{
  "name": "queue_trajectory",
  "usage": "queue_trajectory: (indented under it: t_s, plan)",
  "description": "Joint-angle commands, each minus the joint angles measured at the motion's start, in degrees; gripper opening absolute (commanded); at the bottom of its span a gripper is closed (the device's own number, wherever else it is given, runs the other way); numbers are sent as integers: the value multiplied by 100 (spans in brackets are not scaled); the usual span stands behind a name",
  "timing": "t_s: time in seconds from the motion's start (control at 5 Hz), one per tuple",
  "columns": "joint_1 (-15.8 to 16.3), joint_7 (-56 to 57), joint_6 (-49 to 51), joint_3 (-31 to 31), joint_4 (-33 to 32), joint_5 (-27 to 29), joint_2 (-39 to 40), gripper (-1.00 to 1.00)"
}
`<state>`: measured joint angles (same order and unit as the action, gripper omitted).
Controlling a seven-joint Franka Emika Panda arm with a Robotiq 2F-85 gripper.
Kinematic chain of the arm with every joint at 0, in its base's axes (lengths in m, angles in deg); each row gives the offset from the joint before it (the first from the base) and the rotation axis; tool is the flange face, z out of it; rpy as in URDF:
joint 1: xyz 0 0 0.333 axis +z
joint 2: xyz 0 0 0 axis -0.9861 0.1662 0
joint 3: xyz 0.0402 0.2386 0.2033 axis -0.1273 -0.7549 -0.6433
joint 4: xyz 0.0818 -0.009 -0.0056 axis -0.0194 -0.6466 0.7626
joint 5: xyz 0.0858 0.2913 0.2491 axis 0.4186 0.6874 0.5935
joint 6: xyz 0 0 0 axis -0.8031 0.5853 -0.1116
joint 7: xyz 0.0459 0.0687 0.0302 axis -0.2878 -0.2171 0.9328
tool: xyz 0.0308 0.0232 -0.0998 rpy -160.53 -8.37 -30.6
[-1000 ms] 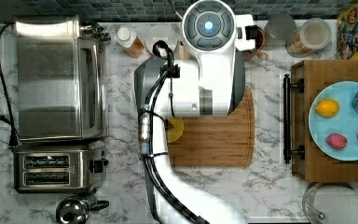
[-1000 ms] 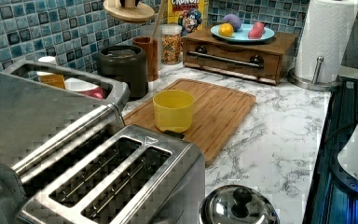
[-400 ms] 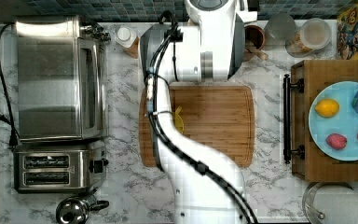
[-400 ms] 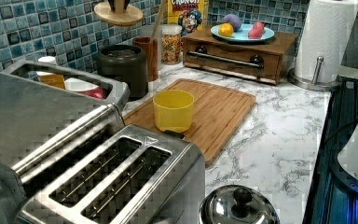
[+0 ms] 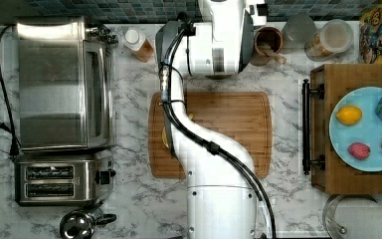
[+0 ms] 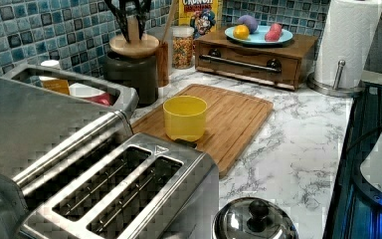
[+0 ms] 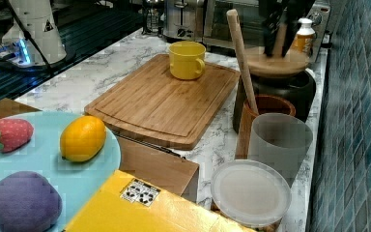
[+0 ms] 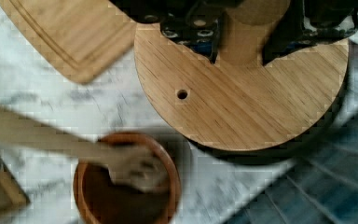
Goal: Put the lid on the tea container.
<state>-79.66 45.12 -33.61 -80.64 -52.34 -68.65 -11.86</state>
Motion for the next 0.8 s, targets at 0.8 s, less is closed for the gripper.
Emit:
queue_trajectory:
  t_s: [0.8]
  plan:
    - [144, -251, -824, 23, 83, -151, -863, -100]
